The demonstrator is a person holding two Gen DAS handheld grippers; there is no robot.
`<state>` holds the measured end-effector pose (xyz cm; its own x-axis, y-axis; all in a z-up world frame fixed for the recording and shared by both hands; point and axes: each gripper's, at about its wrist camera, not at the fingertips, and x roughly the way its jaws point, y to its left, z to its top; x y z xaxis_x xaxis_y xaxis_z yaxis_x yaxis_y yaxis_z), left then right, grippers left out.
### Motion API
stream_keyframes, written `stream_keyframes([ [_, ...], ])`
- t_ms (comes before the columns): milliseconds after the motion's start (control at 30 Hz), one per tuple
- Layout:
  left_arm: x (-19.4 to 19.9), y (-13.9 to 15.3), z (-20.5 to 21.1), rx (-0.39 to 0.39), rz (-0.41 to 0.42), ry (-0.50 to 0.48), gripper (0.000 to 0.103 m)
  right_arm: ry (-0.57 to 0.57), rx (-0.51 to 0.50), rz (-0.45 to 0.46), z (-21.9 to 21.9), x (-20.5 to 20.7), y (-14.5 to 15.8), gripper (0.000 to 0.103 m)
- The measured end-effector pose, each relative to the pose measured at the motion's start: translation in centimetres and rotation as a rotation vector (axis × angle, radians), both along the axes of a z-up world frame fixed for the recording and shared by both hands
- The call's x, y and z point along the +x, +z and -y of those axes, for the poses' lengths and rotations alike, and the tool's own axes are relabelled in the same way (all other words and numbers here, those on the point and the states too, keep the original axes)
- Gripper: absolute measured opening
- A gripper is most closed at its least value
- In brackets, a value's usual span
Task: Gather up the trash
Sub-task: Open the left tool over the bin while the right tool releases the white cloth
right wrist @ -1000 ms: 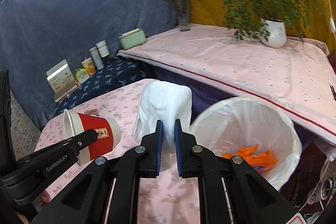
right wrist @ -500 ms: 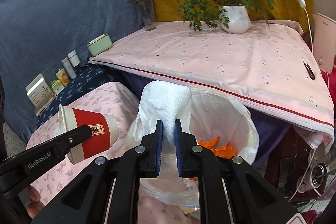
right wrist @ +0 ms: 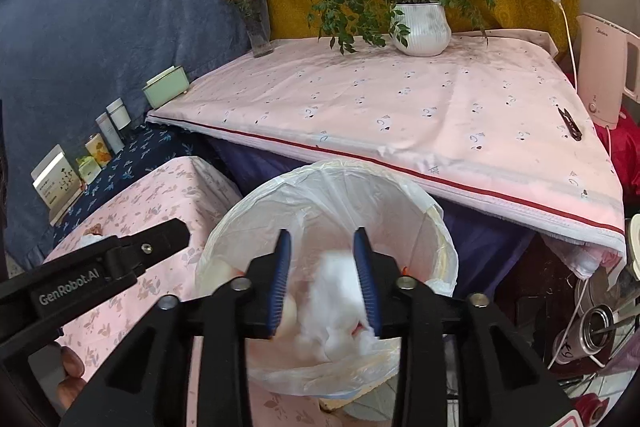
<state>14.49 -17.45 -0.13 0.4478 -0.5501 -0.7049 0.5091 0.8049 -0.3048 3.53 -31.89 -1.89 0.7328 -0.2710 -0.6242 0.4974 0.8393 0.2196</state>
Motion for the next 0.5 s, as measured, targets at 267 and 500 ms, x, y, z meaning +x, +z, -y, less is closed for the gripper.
stream_keyframes([
  [267, 1.0, -0.2, -1.4, 0.021, -0.004, 0.040, 0.049, 0.015, -0.001, 0.005, -0.5, 0.6, 0.2, 0.041],
  [500, 1.3, -0.3, -2.7, 0.034, 0.006, 0.064, 0.049, 0.032, -0.008, 0.005, -1.5, 1.0, 0.5, 0.044],
])
